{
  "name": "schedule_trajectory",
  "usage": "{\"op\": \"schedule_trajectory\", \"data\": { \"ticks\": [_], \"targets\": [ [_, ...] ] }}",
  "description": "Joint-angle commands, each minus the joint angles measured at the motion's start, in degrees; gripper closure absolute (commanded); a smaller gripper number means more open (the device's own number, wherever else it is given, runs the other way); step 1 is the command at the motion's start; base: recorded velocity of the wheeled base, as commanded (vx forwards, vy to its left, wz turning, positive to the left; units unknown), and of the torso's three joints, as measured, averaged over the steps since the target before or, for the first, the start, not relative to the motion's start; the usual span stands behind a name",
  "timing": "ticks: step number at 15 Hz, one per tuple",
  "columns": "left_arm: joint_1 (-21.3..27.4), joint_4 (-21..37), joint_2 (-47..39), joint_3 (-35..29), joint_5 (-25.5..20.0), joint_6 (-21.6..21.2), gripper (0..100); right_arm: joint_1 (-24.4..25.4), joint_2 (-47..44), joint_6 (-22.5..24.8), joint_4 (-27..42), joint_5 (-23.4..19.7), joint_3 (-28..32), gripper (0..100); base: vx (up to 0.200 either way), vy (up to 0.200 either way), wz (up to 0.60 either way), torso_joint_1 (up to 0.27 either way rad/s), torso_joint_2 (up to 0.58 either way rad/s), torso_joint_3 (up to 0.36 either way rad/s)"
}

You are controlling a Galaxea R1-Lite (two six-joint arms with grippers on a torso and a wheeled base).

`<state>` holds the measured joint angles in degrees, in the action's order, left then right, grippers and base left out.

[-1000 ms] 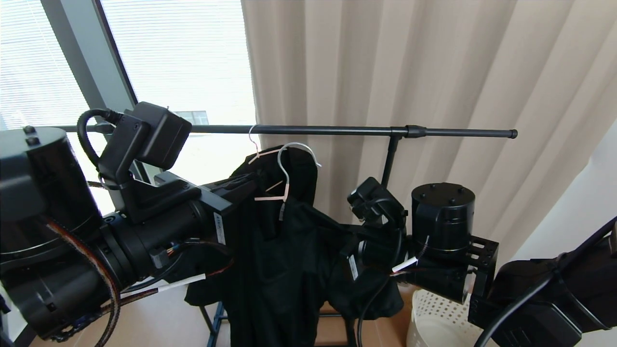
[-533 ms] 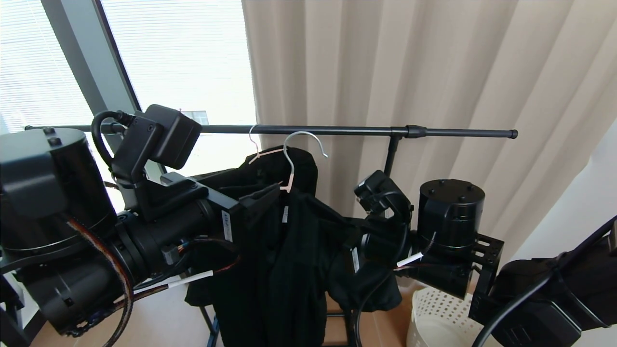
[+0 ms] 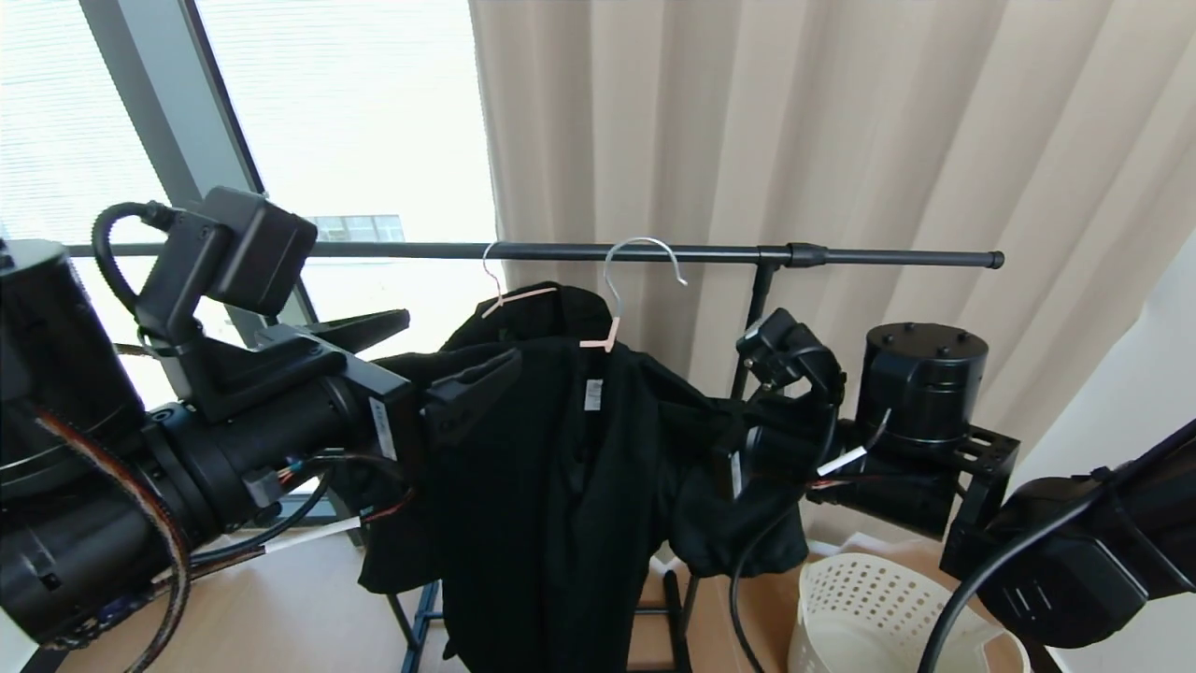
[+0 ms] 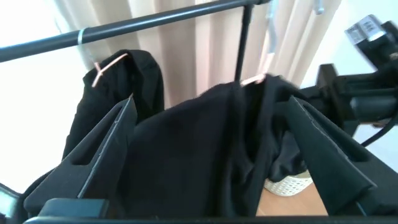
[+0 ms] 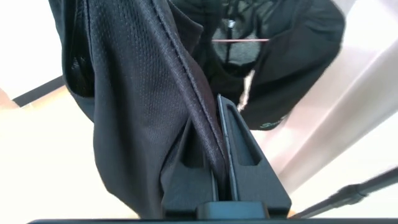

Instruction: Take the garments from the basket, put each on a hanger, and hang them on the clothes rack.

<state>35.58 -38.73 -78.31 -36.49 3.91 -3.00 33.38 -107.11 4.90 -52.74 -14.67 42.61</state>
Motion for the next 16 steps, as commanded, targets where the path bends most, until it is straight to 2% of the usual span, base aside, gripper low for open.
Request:
{"op": "schedule_trajectory", "data": {
  "ticks": [1, 2, 3, 4, 5, 7, 9, 12, 16],
  "targets": [
    [-4.7, 0.0, 4.4, 3.2, -7.1, 1.5, 0, -6.0, 4.7, 3.4, 0.1, -6.9, -3.1, 100, 0.000, 0.000, 0.00, 0.000, 0.00, 0.000],
    [-6.9, 0.0, 5.7, 5.1, -12.4, 2.5, 0, -8.2, 6.4, 4.1, 0.2, -10.5, -4.2, 100, 0.000, 0.000, 0.00, 0.000, 0.00, 0.000],
    [-9.4, 0.0, 6.0, 7.0, -17.1, 3.0, 0, -8.8, 6.7, 4.1, 0.2, -11.2, -4.3, 100, 0.000, 0.000, 0.00, 0.000, 0.00, 0.000],
    [-10.5, -0.1, 6.0, 7.7, -19.6, 3.1, 0, -9.9, 7.5, 4.1, 0.2, -12.7, -4.6, 100, 0.000, 0.000, 0.00, 0.000, 0.00, 0.000],
    [-14.5, -0.4, 5.5, 9.9, -27.5, 3.3, 0, -11.4, 7.9, 4.1, 0.2, -15.2, -4.6, 100, 0.000, 0.000, 0.00, 0.000, 0.00, 0.000],
    [-17.8, -0.6, 4.8, 9.9, -33.8, 5.4, 0, -12.7, 8.1, 4.1, 0.1, -18.3, -5.5, 100, 0.000, 0.000, 0.00, 0.000, 0.00, 0.000],
    [-19.9, -2.1, 4.2, 10.1, -36.8, 7.6, 0, -12.7, 8.1, 4.2, 0.1, -18.4, -5.6, 100, 0.000, 0.000, 0.00, 0.000, 0.00, 0.000],
    [-24.6, -3.5, 1.6, 10.4, -41.1, 7.6, 0, -12.7, 7.9, 4.9, 0.1, -18.5, -5.8, 100, 0.000, 0.000, 0.00, 0.000, 0.00, 0.000],
    [-27.3, -7.1, -3.3, 10.6, -41.4, 7.6, 0, -12.7, 8.5, 5.6, 0.1, -18.6, -6.2, 100, 0.000, 0.000, 0.00, 0.000, 0.00, 0.000]
  ]
}}
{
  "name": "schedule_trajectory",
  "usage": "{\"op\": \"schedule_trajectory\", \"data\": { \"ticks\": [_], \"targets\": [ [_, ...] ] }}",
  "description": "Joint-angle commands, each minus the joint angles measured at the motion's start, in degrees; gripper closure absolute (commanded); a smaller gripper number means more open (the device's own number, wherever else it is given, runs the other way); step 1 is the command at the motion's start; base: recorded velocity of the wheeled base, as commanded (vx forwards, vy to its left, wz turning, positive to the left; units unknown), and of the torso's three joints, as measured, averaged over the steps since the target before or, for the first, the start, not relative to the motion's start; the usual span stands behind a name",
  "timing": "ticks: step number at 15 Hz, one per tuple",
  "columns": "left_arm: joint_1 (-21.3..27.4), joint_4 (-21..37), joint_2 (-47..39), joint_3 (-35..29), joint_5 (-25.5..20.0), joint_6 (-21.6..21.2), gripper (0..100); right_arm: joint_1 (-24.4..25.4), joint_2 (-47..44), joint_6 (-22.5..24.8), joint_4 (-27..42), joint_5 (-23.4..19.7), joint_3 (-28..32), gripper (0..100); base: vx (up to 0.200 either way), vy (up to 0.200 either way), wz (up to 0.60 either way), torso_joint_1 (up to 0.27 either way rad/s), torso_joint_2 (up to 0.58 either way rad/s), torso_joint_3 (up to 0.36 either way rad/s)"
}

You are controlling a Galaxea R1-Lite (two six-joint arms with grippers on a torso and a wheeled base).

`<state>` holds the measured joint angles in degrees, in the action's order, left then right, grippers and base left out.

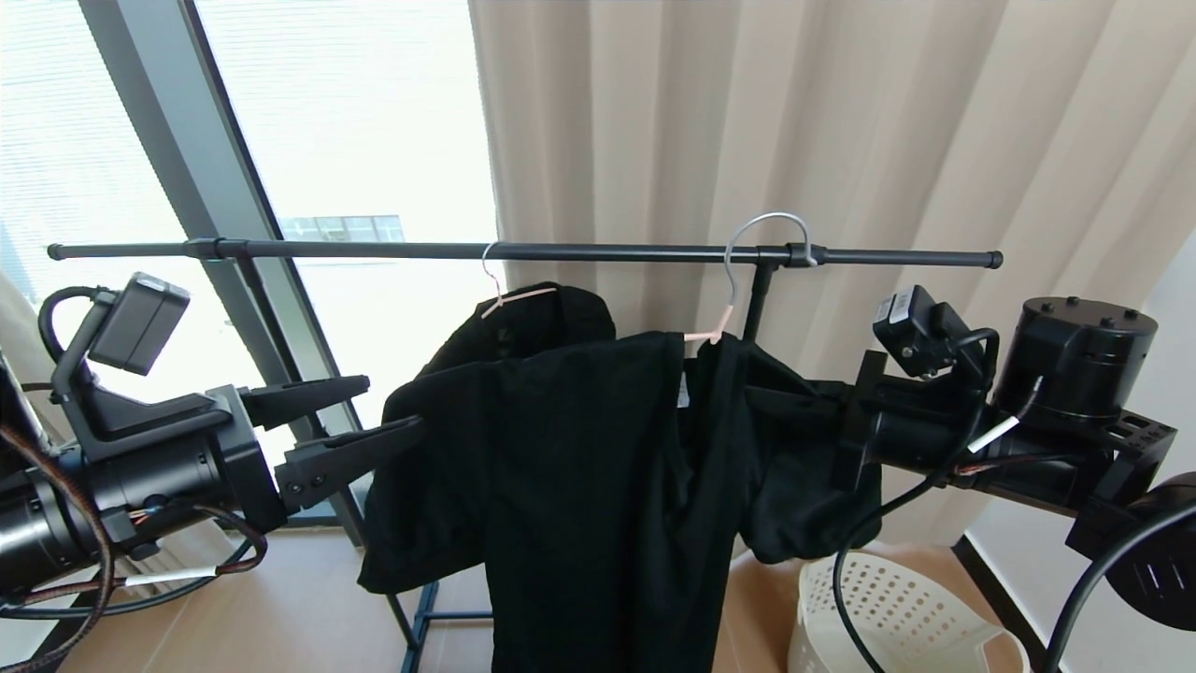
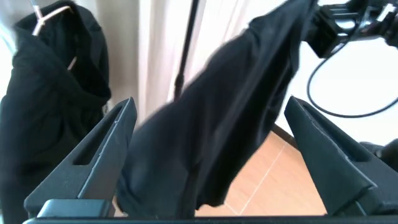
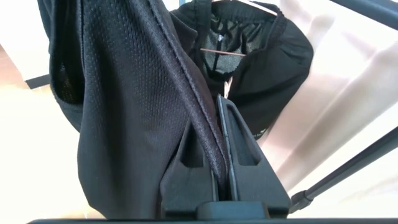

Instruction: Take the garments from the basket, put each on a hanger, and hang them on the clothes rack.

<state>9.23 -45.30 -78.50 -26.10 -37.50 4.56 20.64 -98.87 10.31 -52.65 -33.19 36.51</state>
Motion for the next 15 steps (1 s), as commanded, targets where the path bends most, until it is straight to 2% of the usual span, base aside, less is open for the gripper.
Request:
{"op": "schedule_trajectory", "data": {
  "ticks": [1, 12, 13, 15],
  "targets": [
    [-1.0, -0.9, -4.5, 0.3, 0.0, 0.0, 0, 0.0, 0.3, 0.7, -0.1, -0.1, -0.3, 100, 0.000, 0.000, 0.00, 0.000, 0.00, 0.000],
    [-0.6, -7.0, -10.7, 2.9, 0.1, 0.0, 0, -0.1, 1.7, 0.8, -0.1, -0.8, -0.6, 100, 0.000, 0.000, 0.00, 0.000, 0.00, 0.000],
    [-0.6, -7.0, -10.8, 2.9, 0.1, 0.0, 100, -0.2, 1.7, 0.8, -0.1, -0.8, -0.5, 100, 0.000, 0.000, 0.00, 0.000, 0.00, 0.000],
    [-0.6, -7.0, -10.8, 2.9, 0.1, 0.0, 100, -0.3, 1.6, 0.8, -0.1, -0.8, -0.3, 100, 0.000, 0.000, 0.00, 0.000, 0.00, 0.000]
  ]
}}
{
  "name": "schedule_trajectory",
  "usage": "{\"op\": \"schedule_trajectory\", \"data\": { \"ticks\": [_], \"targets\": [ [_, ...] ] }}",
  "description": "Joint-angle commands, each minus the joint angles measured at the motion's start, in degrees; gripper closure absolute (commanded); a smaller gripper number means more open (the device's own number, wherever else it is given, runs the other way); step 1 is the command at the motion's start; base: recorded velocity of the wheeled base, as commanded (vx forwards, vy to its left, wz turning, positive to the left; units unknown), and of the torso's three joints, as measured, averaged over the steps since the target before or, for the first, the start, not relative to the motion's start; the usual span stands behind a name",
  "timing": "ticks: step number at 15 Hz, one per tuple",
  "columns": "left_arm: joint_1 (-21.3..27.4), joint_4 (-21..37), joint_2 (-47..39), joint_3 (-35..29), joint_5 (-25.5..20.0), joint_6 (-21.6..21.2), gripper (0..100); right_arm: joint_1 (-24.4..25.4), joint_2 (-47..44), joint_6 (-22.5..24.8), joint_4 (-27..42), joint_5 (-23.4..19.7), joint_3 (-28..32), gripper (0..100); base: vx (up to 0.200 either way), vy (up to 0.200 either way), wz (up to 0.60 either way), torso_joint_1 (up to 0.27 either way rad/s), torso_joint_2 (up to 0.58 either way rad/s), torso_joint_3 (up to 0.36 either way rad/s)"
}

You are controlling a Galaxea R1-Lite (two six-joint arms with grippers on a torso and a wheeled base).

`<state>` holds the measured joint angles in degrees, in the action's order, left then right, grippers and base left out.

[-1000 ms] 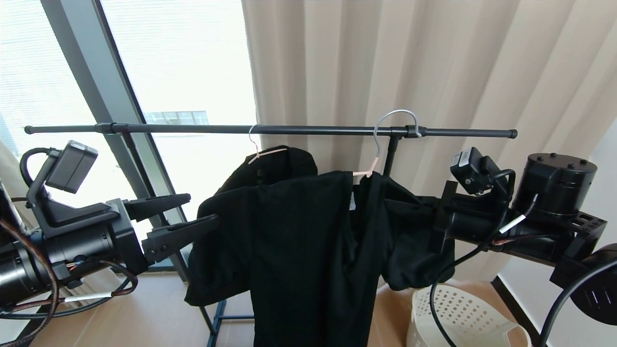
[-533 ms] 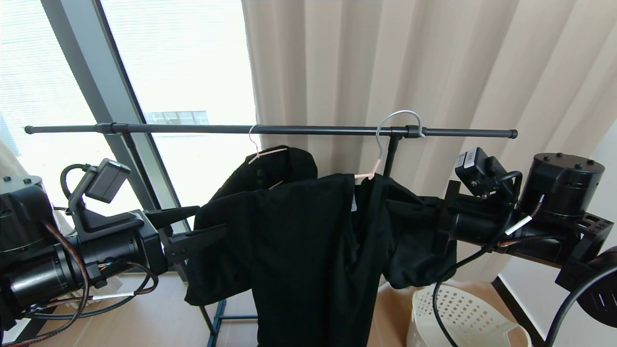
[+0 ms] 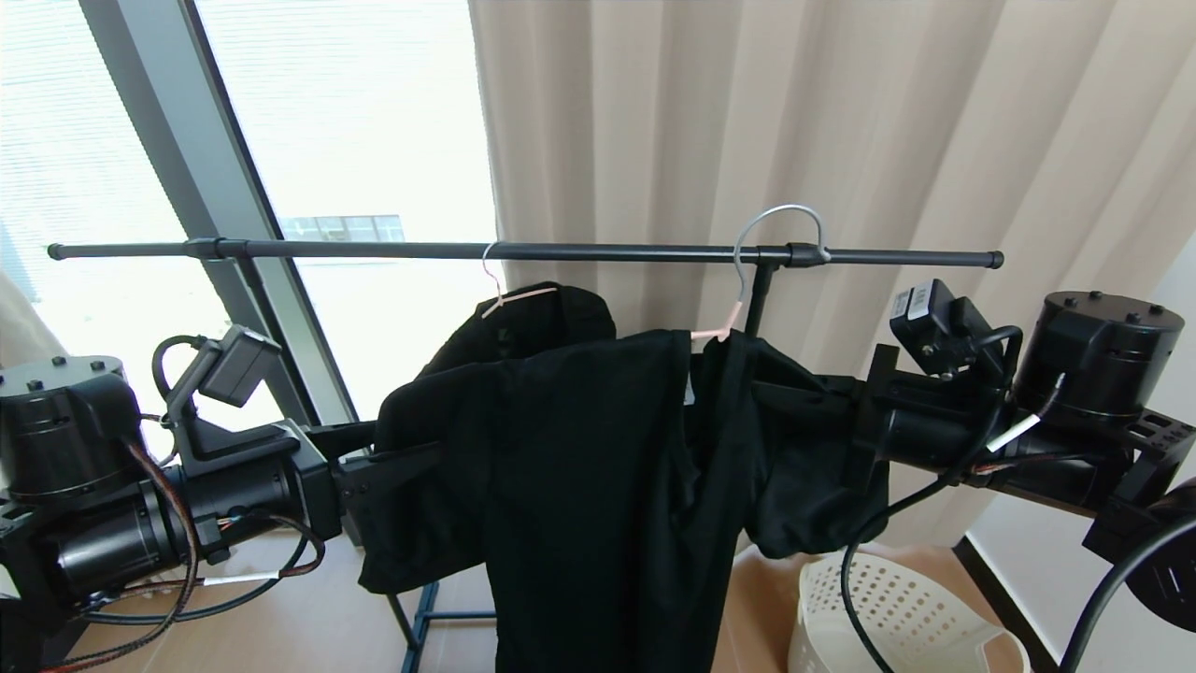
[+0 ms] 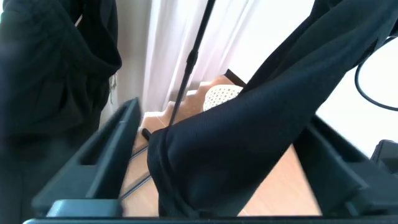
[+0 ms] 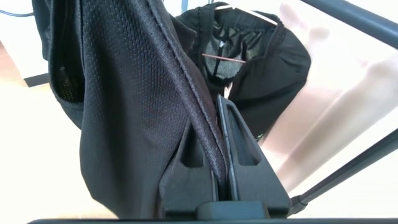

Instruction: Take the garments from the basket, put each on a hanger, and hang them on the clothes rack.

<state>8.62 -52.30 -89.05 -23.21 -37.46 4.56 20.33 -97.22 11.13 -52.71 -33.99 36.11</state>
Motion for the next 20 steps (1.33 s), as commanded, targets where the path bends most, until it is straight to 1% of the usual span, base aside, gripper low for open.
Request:
{"op": "schedule_trajectory", "data": {
  "ticks": [1, 8, 12, 17, 20],
  "targets": [
    [0.0, 0.0, -0.2, -0.1, 0.0, 0.0, 100, -0.2, -0.2, 0.0, 0.0, 0.0, 0.2, 100, 0.000, 0.000, 0.00, 0.000, 0.00, 0.000],
    [-1.7, -0.1, -0.1, -0.2, 0.0, -0.1, 100, -4.3, -2.4, -0.1, 0.1, -0.6, 2.3, 100, 0.000, 0.000, 0.00, 0.000, 0.00, 0.000],
    [-2.1, -0.1, -0.1, -0.2, 0.0, -0.1, 100, -5.5, -2.4, -0.1, 0.0, -1.3, 2.7, 100, 0.000, 0.000, 0.00, 0.000, 0.00, 0.000],
    [-2.5, -0.1, -0.1, -0.2, 0.0, 0.0, 100, -5.7, -2.4, -0.1, 0.0, -1.3, 2.9, 100, 0.000, 0.000, 0.00, 0.000, 0.00, 0.000],
    [-3.3, -0.1, -0.1, -0.2, -0.1, 0.0, 100, -7.0, -2.4, -0.1, 0.2, -2.9, 3.1, 100, 0.000, 0.000, 0.00, 0.000, 0.00, 0.000]
  ]
}}
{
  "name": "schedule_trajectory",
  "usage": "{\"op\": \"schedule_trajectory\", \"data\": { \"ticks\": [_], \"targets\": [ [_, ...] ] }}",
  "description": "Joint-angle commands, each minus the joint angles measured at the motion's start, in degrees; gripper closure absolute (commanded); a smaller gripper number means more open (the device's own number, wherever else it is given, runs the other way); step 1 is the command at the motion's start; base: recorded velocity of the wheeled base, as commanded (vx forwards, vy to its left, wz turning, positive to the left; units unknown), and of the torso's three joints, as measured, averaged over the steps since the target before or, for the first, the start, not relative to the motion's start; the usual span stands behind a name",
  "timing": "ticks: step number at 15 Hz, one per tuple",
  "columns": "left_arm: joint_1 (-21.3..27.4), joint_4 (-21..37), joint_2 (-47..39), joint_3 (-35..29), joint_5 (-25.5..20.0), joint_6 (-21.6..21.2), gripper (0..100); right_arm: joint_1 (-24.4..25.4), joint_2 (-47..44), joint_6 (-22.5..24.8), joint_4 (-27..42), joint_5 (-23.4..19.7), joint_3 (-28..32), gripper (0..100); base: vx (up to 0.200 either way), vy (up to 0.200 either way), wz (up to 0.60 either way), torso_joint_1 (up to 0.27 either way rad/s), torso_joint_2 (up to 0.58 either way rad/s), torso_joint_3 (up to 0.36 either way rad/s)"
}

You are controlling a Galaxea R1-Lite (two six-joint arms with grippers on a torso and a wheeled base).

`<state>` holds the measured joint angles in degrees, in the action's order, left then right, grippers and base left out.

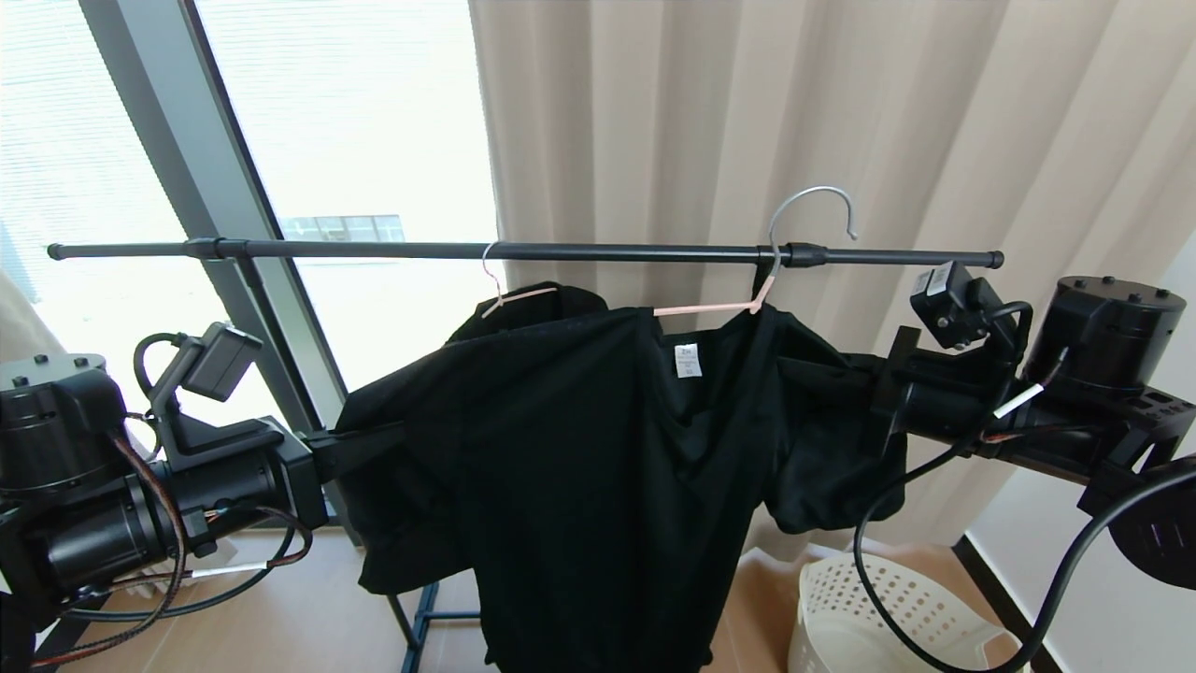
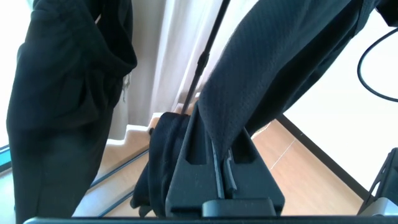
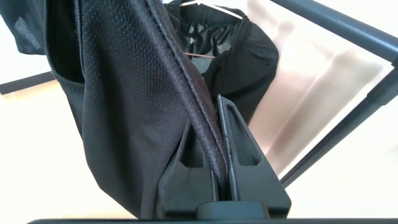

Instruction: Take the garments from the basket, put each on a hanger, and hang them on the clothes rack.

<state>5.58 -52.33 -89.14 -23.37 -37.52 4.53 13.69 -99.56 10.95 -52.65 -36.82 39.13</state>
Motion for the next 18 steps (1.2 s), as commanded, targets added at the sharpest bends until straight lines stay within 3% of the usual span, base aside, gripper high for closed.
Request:
{"op": "schedule_trajectory", "data": {
  "ticks": [1, 16, 17, 18],
  "targets": [
    [-0.3, 0.0, 0.0, 0.0, 0.0, 0.0, 100, -0.3, -0.1, 0.0, 0.1, -0.1, 0.1, 100, 0.000, 0.000, 0.00, 0.000, 0.00, 0.000],
    [-0.3, 0.0, 0.3, 0.2, 0.0, 0.0, 100, -1.6, -0.3, 0.1, 0.1, -0.3, 0.3, 100, 0.000, 0.000, 0.00, 0.000, 0.00, 0.000],
    [-0.3, -0.1, 0.3, 0.2, 0.0, -0.1, 0, -1.6, -0.3, 0.1, 0.1, -0.3, 0.3, 100, 0.000, 0.000, 0.00, 0.000, 0.00, 0.000],
    [-0.3, -0.1, 0.3, 0.1, 0.0, -0.1, 0, -1.6, -0.3, 0.1, 0.1, -0.3, 0.4, 100, 0.000, 0.000, 0.00, 0.000, 0.00, 0.000]
  ]
}}
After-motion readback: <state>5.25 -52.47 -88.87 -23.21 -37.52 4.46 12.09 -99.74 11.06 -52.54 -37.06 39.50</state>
